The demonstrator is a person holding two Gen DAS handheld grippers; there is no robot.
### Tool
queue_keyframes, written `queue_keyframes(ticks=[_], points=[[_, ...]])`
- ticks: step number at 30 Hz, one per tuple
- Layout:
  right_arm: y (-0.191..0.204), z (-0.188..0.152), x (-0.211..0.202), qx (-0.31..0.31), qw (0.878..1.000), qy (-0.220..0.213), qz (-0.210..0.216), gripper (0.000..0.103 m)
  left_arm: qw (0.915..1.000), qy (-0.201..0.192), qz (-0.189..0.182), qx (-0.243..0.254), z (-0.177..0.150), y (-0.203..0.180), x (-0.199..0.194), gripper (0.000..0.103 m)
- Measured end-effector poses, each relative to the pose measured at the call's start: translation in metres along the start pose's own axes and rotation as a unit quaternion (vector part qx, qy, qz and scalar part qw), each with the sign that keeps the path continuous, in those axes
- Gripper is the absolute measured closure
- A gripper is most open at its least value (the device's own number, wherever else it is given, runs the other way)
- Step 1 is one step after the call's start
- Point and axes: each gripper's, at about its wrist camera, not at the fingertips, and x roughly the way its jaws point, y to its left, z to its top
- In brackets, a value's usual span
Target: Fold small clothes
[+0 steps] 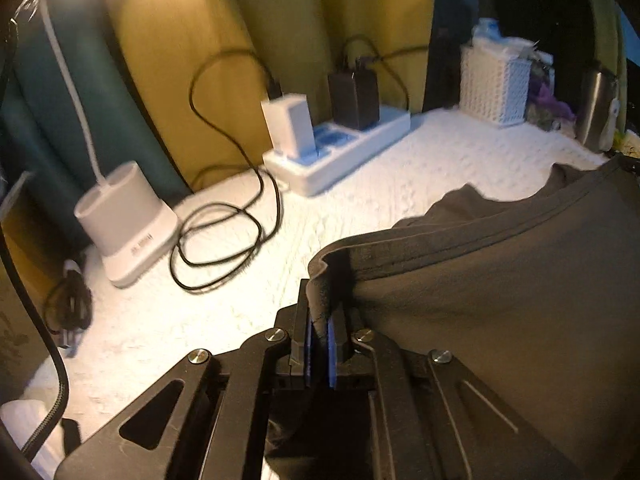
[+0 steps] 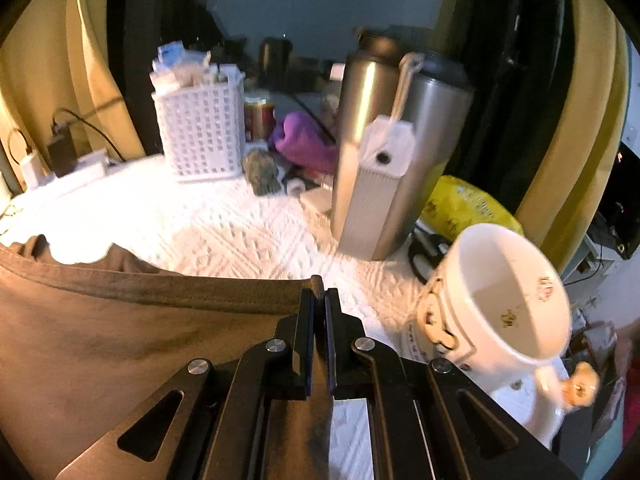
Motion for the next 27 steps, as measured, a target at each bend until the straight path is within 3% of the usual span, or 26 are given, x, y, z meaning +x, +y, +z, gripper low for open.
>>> queue_keyframes(ticks=[12,14,16,17,24,27], points=[[0.008,-0.002,0.035,-0.018,0.999,0.049,-0.012,0.098,0.9994,0.015,0.024,-0.021,0.012,0.016,0.017,0.093],[0.01,-0.002,0.036,-0.026,0.998,0.053,-0.017,0.098,0.9987,0.015,0.043,-0.023,0.013,0.021,0.008,0.083],[0.013,-0.001,0.035,-0.034,0.997,0.061,-0.024,0.098,0.9983,0.01,0.044,-0.037,0.013,0.03,-0.005,0.061],[0.015,0.0,0.033,-0.042,0.997,0.065,-0.028,0.098,0.9981,0.007,0.043,-0.044,0.013,0.033,-0.011,0.057],[0.015,0.001,0.01,-0.056,0.995,0.067,-0.039,0.098,0.9963,-0.013,0.057,-0.064,-0.002,0.046,-0.067,0.043],[0.013,0.001,-0.005,-0.05,0.996,0.06,-0.043,0.097,0.9962,-0.017,0.055,-0.065,-0.018,0.045,-0.093,0.042]])
